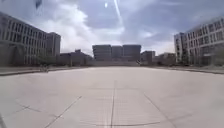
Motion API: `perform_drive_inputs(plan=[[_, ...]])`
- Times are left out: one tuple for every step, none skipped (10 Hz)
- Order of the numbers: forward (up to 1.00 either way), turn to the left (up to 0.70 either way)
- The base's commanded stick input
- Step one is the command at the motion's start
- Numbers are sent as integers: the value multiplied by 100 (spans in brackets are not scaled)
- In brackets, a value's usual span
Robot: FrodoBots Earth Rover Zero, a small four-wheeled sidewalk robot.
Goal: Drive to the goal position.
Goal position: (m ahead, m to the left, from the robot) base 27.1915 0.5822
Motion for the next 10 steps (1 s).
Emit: perform_drive_inputs(plan=[[70, 0], [70, 0], [70, 0], [70, 0], [70, 0], [70, 0], [70, 0], [70, 0], [70, 0], [70, 0]])
